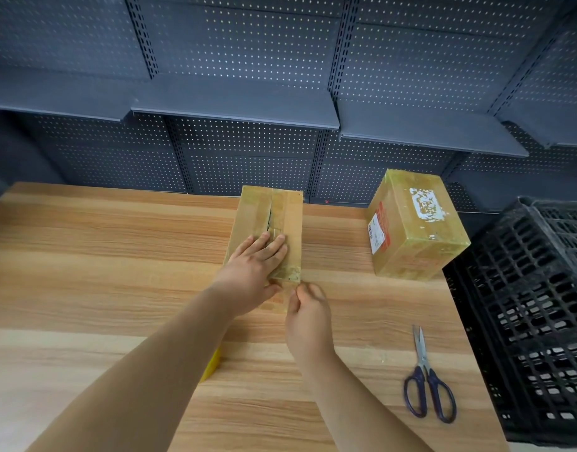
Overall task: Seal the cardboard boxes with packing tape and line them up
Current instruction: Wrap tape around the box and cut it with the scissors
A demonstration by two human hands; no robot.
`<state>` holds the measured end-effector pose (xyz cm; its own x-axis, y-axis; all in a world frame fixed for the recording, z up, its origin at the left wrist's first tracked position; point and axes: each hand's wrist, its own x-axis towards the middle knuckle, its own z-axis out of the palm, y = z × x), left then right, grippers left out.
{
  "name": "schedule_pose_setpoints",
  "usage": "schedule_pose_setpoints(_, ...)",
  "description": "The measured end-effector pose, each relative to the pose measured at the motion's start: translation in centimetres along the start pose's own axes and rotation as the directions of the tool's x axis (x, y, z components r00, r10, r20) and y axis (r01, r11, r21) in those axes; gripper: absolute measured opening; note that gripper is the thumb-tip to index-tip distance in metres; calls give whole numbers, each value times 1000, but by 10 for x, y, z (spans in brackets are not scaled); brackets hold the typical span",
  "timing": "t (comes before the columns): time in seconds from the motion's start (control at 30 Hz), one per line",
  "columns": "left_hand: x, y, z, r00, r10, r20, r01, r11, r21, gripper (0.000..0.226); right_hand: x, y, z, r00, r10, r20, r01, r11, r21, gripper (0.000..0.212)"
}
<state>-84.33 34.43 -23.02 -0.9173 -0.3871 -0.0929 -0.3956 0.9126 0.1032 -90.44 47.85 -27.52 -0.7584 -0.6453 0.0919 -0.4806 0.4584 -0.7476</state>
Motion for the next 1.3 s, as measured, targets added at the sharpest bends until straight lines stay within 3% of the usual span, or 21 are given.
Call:
schedule_pose_setpoints(0.37, 0, 3, -1, 1000, -16, 25, 15, 999, 30, 77, 9, 8, 2, 1000, -2, 24, 3, 1000, -27, 24)
schedule_pose_setpoints(0.47, 0, 3, -3, 999, -23, 44, 21, 999, 46, 77, 14, 12, -3, 986, -9, 166, 44, 977, -207, 28)
schedule_pose_setpoints(0.57, 1, 4, -6, 997, -28, 75, 24, 998, 54, 79, 7, 27, -10, 903, 177, 393, -6, 917, -399, 31)
schedule_pose_setpoints(0.63, 2, 3, -6, 996, -32, 81, 27, 998, 58, 80, -5, 37, -16, 905, 197, 377, -84, 951, -297, 37)
schedule_pose_setpoints(0.7, 2, 2, -5, 996, -28, 82, 24, 999, 48, 80, -8, 38, -22, 962, 137, 237, -118, 989, -92, 42)
schedule_pose_setpoints(0.77, 2, 2, -5, 997, -29, 74, 27, 999, 27, 81, 2, 27, -23, 989, 46, 138, -54, 997, 51, 37)
schedule_pose_setpoints(0.83, 1, 4, -5, 996, -48, 77, 48, 999, 8, 81, 11, 12, -23, 990, -69, 121, 67, 998, 15, 22)
schedule_pose_setpoints(0.9, 1, 6, -8, 995, -69, 75, 69, 998, 0, 81, 12, 8, -20, 984, -86, 153, 95, 994, -52, 22)
schedule_pose_setpoints(1.0, -1, 9, -11, 992, -117, 58, 118, 993, -26, 82, 6, 19, -25, 955, 11, 297, 27, 992, -122, 30)
schedule_pose_setpoints(1.1, -8, 13, -14, 986, -168, 3, 168, 986, -10, 87, 15, 23, -46, 972, 46, 231, -54, 998, 27, 47)
schedule_pose_setpoints(1.2, -19, 13, -11, 971, -233, -60, 235, 972, 29, 87, 27, 15, -57, 963, -128, 235, 95, 985, 144, 47)
schedule_pose_setpoints(1.3, -26, 9, -6, 972, -235, -5, 235, 972, -14, 74, 24, 8, -52, 954, -204, 220, 199, 979, 45, 45)
